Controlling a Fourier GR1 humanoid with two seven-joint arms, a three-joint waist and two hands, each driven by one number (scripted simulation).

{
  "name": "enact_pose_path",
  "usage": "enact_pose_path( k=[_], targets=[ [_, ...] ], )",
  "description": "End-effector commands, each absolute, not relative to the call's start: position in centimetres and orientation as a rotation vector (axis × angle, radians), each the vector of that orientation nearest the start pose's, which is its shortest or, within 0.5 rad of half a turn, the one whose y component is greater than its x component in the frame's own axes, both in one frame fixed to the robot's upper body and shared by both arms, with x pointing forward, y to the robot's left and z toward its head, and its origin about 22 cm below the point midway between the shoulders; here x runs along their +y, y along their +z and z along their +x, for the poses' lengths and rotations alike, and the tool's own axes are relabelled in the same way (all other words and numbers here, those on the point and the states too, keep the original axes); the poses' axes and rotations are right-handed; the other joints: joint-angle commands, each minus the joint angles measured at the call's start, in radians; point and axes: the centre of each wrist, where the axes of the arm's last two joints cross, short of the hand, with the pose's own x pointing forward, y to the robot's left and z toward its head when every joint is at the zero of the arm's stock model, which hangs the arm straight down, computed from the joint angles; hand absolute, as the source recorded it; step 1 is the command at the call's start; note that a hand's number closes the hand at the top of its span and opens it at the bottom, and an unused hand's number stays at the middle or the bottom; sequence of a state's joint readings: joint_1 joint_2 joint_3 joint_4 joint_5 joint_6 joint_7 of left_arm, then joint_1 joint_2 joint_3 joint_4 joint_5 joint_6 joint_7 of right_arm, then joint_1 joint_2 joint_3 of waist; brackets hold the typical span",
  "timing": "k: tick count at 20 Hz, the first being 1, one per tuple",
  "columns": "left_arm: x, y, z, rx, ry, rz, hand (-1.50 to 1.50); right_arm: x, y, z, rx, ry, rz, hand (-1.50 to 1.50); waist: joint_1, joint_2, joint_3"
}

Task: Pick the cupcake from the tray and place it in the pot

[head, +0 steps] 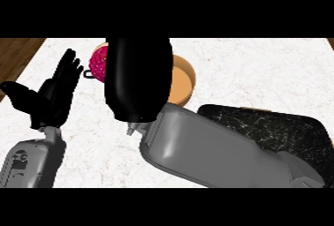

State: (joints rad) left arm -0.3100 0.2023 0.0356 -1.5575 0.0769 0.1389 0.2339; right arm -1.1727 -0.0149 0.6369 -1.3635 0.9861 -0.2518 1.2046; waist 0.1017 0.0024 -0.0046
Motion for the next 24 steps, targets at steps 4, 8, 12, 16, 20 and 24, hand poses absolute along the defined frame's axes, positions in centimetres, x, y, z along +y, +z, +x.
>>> enact_pose_path(
  k=[4, 8, 12, 16, 20, 24],
  targets=[
    [26.7, 8.6, 30.4, -1.632, 0.011, 0.133, 0.0, 4.0, 23.3, 30.7, -1.665, 0.22, -0.934, 1.5, -0.011, 0.009, 0.002],
    [25.8, 8.6, 29.7, -1.627, 0.014, 0.144, 0.0, 4.9, 20.1, 33.5, -1.521, 0.438, -1.374, 1.5, -0.041, -0.004, 0.001],
    [26.2, 8.6, 29.4, -1.621, 0.008, 0.166, 0.0, 4.6, 18.7, 35.3, -1.428, 0.458, -1.467, 1.5, -0.039, 0.002, 0.002],
    [26.1, 9.0, 30.1, -1.631, 0.03, 0.157, 0.0, 3.0, 16.0, 37.2, -1.412, 0.475, -1.426, 1.5, -0.045, 0.01, 0.003],
    [25.7, 9.8, 30.2, -1.634, 0.011, 0.138, 0.0, 2.0, 14.8, 38.2, -1.362, 0.474, -1.34, 1.5, -0.035, 0.011, 0.004],
    [26.0, 8.4, 29.5, -1.629, 0.005, 0.141, 0.0, -0.3, 12.6, 39.1, -1.272, 0.358, -1.186, -1.5, -0.022, 0.019, 0.004]
  ],
)
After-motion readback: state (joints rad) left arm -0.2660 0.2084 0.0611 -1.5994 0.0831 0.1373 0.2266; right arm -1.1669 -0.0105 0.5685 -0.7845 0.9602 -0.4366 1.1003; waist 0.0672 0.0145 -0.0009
